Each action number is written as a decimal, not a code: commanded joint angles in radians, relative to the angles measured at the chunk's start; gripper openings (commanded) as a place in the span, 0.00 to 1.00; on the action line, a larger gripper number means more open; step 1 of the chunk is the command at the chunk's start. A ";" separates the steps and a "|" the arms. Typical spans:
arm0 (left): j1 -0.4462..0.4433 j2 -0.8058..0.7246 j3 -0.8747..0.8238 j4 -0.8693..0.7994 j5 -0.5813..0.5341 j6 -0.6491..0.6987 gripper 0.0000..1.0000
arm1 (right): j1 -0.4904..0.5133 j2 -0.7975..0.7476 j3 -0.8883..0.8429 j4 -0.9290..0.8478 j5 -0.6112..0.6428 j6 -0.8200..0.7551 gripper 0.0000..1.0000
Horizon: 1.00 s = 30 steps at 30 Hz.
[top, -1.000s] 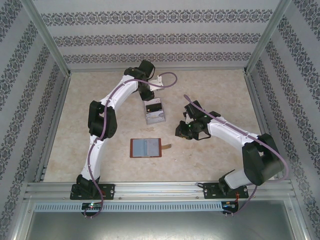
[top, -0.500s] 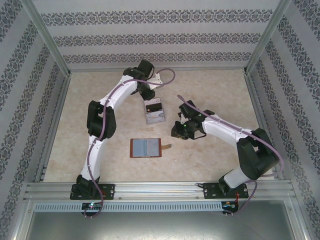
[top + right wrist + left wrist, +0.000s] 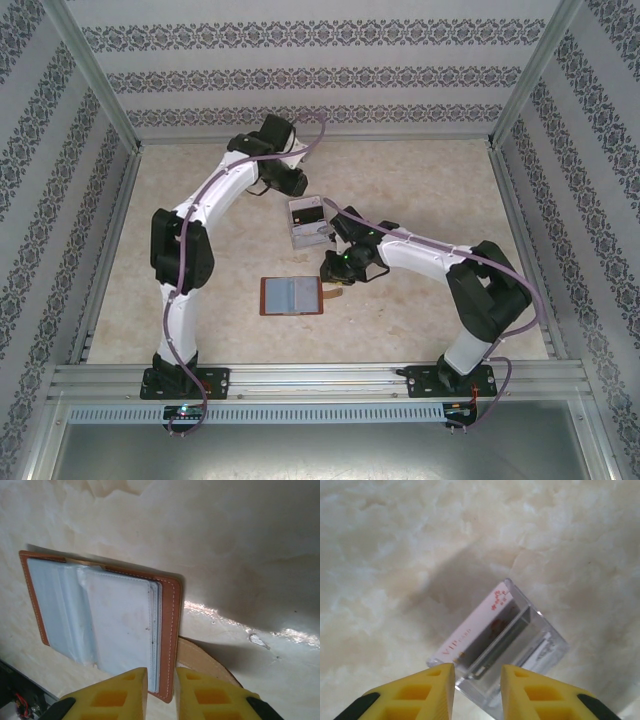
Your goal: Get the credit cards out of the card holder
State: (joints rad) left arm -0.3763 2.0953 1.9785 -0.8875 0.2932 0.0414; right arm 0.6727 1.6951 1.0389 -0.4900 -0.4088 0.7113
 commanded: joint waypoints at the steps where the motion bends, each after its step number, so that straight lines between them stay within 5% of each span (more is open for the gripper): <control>1: 0.010 -0.095 -0.116 0.083 0.098 -0.150 0.31 | 0.013 0.026 0.024 -0.001 -0.016 0.017 0.23; 12: 0.003 -0.298 -0.484 0.336 0.184 -0.520 0.27 | 0.022 0.056 -0.017 -0.008 -0.002 0.010 0.23; 30: -0.107 -0.395 -0.779 0.347 0.219 -0.695 0.26 | 0.020 0.095 -0.059 -0.027 0.085 -0.005 0.22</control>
State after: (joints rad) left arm -0.4595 1.7321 1.2304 -0.5827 0.4690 -0.6010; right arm 0.6796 1.7683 0.9966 -0.4896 -0.3798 0.7101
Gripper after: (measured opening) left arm 0.265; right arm 0.225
